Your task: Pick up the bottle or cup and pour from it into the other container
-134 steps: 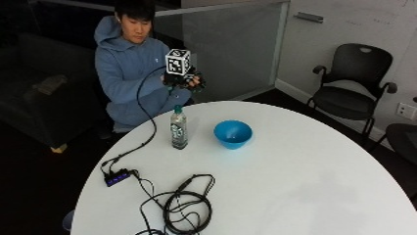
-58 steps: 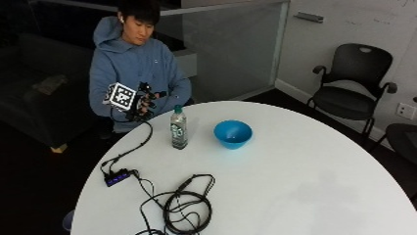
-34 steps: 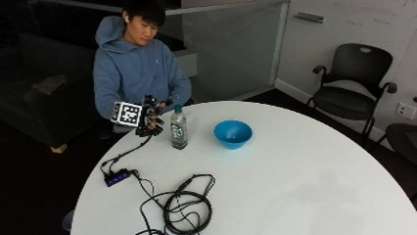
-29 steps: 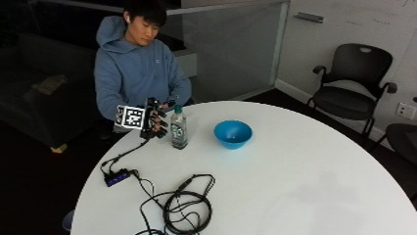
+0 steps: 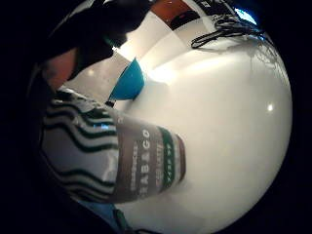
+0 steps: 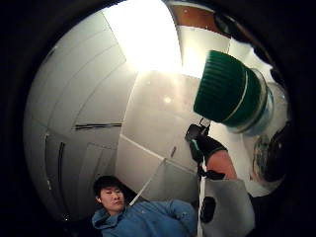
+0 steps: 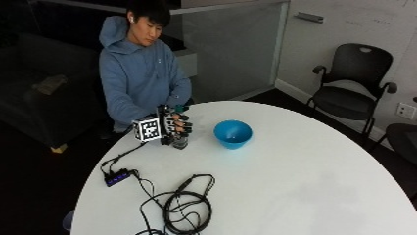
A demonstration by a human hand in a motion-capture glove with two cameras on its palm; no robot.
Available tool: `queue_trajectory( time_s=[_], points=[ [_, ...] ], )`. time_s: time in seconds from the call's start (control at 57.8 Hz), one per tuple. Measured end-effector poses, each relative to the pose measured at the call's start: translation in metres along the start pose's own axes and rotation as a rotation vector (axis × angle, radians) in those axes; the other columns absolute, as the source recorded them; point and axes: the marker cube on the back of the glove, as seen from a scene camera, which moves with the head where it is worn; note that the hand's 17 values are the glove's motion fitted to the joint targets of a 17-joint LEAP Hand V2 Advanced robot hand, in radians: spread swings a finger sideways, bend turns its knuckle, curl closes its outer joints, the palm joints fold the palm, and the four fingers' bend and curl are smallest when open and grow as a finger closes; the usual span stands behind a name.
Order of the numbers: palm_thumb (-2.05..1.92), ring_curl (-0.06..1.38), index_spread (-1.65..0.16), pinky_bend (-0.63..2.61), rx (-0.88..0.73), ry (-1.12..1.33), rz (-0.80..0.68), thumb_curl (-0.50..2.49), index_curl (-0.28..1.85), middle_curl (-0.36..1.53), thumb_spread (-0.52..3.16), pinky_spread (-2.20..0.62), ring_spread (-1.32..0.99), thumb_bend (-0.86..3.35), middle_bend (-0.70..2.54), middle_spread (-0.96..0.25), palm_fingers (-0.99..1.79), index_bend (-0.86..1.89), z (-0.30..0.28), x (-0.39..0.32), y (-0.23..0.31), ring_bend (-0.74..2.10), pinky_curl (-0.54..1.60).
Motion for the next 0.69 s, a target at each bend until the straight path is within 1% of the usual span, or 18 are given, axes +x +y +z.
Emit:
queue_trajectory(
  time_s=[0.035, 0.052, 0.069, 0.121, 0.156, 0.19, 0.225, 0.294, 0.329, 0.467, 0.692],
  points=[
    [0.80, 0.31, -0.30, 0.67, 0.004, 0.004, -0.012, 0.44, 0.24, 0.32, 0.82, 0.24, 0.14, -0.01, 0.24, 0.10, 0.57, 0.17, -0.001, 0.001, -0.001, 0.59, 0.29],
    [0.86, 0.31, -0.28, 0.66, 0.008, 0.008, -0.020, 0.45, 0.26, 0.34, 0.82, 0.23, 0.11, 0.01, 0.27, 0.09, 0.69, 0.20, -0.001, 0.001, -0.002, 0.58, 0.29],
    [0.87, 0.30, -0.26, 0.65, 0.013, 0.011, -0.027, 0.46, 0.26, 0.33, 0.81, 0.23, 0.10, 0.01, 0.26, 0.08, 0.71, 0.20, -0.001, 0.002, -0.002, 0.56, 0.28],
    [0.94, 0.30, -0.20, 0.62, 0.053, 0.019, -0.032, 0.48, 0.29, 0.35, 0.79, 0.14, 0.04, 0.03, 0.30, 0.06, 0.95, 0.23, 0.000, 0.002, -0.005, 0.53, 0.27],
    [0.98, 0.30, -0.18, 0.60, 0.145, 0.025, -0.047, 0.50, 0.30, 0.37, 0.75, 0.09, -0.01, 0.03, 0.34, 0.05, 1.06, 0.21, 0.003, 0.001, -0.012, 0.53, 0.27],
    [1.01, 0.31, -0.16, 0.58, 0.256, 0.031, -0.075, 0.52, 0.32, 0.39, 0.67, 0.06, -0.05, 0.02, 0.36, 0.03, 1.10, 0.19, 0.006, 0.000, -0.019, 0.52, 0.27],
    [1.03, 0.33, -0.15, 0.57, 0.292, 0.040, -0.078, 0.53, 0.34, 0.40, 0.61, 0.02, -0.08, 0.01, 0.36, 0.01, 1.12, 0.18, 0.008, 0.000, -0.020, 0.52, 0.29],
    [1.05, 0.36, -0.13, 0.57, 0.166, 0.061, 0.008, 0.56, 0.36, 0.42, 0.51, -0.03, -0.11, -0.01, 0.36, -0.01, 1.15, 0.17, 0.010, -0.005, -0.012, 0.52, 0.30],
    [1.06, 0.37, -0.12, 0.56, 0.117, 0.076, 0.026, 0.57, 0.37, 0.43, 0.47, -0.06, -0.13, -0.02, 0.36, -0.02, 1.17, 0.18, 0.011, -0.006, -0.011, 0.51, 0.30],
    [1.07, 0.39, -0.10, 0.56, 0.028, 0.205, 0.042, 0.61, 0.40, 0.45, 0.36, -0.11, -0.16, -0.03, 0.36, -0.03, 1.20, 0.18, 0.022, -0.018, -0.031, 0.50, 0.32],
    [1.06, 0.42, -0.09, 0.55, -0.171, 0.618, 0.082, 0.64, 0.44, 0.48, 0.28, -0.14, -0.17, -0.04, 0.35, -0.04, 1.22, 0.18, 0.049, -0.049, -0.086, 0.50, 0.34]
  ],
)
